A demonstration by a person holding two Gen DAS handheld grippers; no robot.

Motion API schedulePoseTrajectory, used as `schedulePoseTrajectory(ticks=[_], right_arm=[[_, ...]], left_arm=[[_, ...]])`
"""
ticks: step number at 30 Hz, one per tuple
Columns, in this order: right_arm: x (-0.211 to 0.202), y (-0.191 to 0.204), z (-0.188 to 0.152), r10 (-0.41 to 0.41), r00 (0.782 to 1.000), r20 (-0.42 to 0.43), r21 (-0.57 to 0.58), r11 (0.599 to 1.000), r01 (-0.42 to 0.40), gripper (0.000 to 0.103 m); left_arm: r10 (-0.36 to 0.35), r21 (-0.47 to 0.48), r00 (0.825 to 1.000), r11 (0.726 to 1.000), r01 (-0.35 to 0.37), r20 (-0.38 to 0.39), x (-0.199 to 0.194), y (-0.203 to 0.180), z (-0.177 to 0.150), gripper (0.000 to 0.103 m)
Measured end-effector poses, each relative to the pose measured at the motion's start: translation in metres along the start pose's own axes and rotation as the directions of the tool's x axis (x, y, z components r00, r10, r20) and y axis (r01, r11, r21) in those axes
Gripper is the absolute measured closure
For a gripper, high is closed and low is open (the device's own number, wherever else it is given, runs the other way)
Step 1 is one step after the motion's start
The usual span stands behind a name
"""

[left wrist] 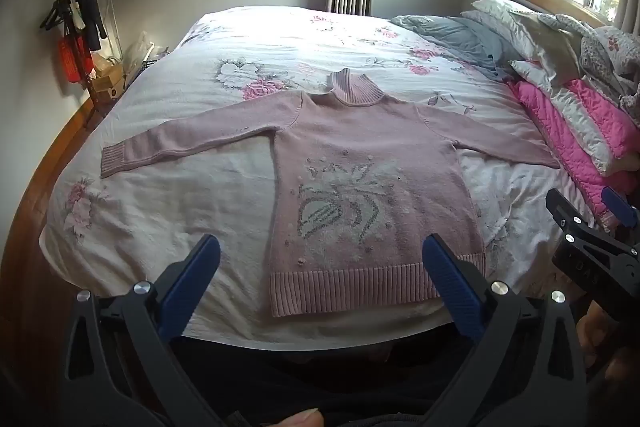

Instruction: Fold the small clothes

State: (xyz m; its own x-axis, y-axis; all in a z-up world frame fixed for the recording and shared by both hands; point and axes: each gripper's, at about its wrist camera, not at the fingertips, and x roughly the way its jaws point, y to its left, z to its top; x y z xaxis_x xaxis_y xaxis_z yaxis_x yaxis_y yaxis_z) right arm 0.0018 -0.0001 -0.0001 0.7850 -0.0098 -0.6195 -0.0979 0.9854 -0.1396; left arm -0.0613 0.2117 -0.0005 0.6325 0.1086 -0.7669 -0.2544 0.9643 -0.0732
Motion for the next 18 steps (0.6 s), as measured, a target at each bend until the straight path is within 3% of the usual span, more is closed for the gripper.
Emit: schedulePoseTrajectory(ticks=[18], right_arm=[[0.0014,-0.0006,-0.0033,0.008,1.0,0.009,-0.002,1.0,-0.008,0.004]], left_arm=[[0.01,-0.004,1.0,1.0,-0.01,0.0,0.0034,-0.0011,-0.0006,0.003]])
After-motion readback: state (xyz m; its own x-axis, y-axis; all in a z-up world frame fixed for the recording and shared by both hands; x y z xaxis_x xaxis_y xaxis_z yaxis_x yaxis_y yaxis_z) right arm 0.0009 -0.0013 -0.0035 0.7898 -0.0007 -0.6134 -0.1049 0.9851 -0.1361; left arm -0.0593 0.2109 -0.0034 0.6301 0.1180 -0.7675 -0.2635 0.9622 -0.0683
